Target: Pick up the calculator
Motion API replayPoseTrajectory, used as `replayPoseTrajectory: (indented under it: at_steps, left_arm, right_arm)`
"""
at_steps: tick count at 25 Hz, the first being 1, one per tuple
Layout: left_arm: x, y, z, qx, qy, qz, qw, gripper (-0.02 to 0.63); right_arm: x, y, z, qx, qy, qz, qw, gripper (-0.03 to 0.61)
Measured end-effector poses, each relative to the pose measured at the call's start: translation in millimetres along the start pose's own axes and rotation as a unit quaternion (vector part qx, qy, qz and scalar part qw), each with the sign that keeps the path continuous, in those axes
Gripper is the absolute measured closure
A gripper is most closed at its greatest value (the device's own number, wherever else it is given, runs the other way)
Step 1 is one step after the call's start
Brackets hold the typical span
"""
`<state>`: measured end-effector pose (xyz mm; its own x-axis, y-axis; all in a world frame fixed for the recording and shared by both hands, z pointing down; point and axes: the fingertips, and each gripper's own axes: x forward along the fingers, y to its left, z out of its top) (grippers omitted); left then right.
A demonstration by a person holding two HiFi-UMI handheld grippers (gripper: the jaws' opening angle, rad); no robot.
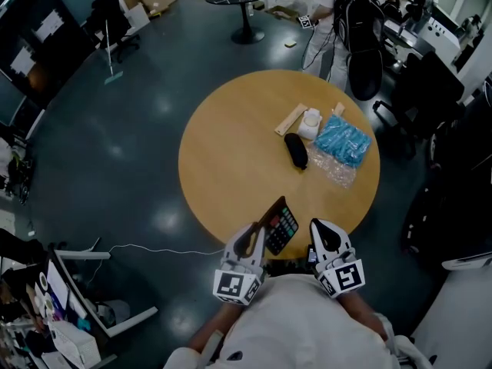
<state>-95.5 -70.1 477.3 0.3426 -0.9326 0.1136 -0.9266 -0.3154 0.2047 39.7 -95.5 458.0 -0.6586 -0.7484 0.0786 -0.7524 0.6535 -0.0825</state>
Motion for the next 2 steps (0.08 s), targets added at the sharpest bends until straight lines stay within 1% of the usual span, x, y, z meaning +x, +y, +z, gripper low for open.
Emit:
replayPoseTrajectory:
  at_steps: [2]
  left_arm:
    - [-0.3, 0.1, 0.2, 0.001, -0.001, 0.0, 1.0, 0.557]
  right_arm:
    - [0.5, -0.1, 0.3, 0.0, 0.0, 0.001, 1.0, 0.564]
